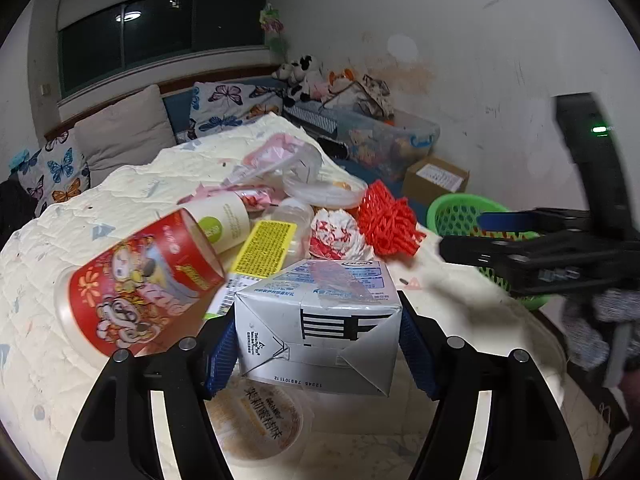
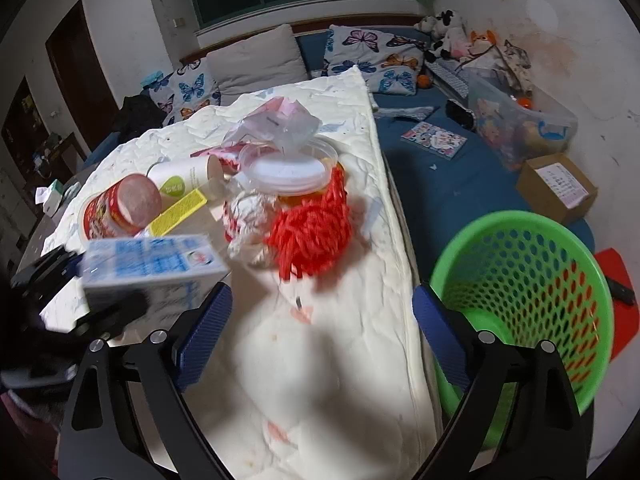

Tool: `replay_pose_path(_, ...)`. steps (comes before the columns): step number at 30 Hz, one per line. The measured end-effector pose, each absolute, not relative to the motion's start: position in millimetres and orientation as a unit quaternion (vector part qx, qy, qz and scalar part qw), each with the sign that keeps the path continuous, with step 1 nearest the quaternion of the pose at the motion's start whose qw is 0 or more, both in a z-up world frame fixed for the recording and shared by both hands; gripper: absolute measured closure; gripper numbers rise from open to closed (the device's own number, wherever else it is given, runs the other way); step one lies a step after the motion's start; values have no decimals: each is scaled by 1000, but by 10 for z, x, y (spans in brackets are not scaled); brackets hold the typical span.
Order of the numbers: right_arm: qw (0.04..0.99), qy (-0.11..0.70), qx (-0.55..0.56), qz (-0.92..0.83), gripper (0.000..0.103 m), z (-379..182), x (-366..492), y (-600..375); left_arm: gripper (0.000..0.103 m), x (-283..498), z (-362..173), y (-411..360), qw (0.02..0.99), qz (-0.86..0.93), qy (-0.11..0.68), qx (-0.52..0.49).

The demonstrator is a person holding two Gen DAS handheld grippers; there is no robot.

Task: Collect trash
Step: 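Grasp the white milk carton with the left tool while the right tool grasps the red mesh net, then carry the red mesh net over the green basket and open the right tool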

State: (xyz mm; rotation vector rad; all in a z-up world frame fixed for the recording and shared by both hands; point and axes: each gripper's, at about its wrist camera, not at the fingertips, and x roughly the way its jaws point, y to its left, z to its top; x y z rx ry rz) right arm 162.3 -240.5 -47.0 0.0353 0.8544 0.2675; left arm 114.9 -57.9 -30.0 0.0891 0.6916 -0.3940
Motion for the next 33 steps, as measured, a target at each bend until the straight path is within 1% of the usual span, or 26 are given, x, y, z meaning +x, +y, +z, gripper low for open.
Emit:
replay_pose_path(7, 896, 422, 12, 141, 19, -590, 1934, -2290, 35, 980, -112, -404, 931, -184, 314, 13)
replay_pose_path(11, 892, 430, 25, 137, 26, -664, 2102, -2288, 35, 890, -49, -312, 935, -181, 305, 3)
replay_pose_path(13, 888, 437, 34, 137, 28, -694, 2180, -2299, 35, 860, -12, -278, 937, -178, 300, -1)
replay_pose_path(16, 880, 450, 50, 143, 36, -767, 2274, -2319, 35, 819, 38, -235, 940, -177, 292, -7)
replay_pose_path(18, 874, 458, 61, 151, 44, -800, 2307, -2316, 35, 793, 76, -223, 942, -176, 286, -9)
replay_pose_path(22, 872, 456, 73, 159, 51, -789, 2275, -2340, 35, 757, 114, -234, 943, -176, 282, -11)
replay_pose_path(26, 876, 446, 80, 164, 54, -710, 2178, -2395, 35, 738, 124, -278, 943, -179, 281, -10)
replay_pose_path(33, 888, 424, 81, 159, 54, -547, 1876, -2531, 35, 659, 160, -404, 942, -192, 276, -2)
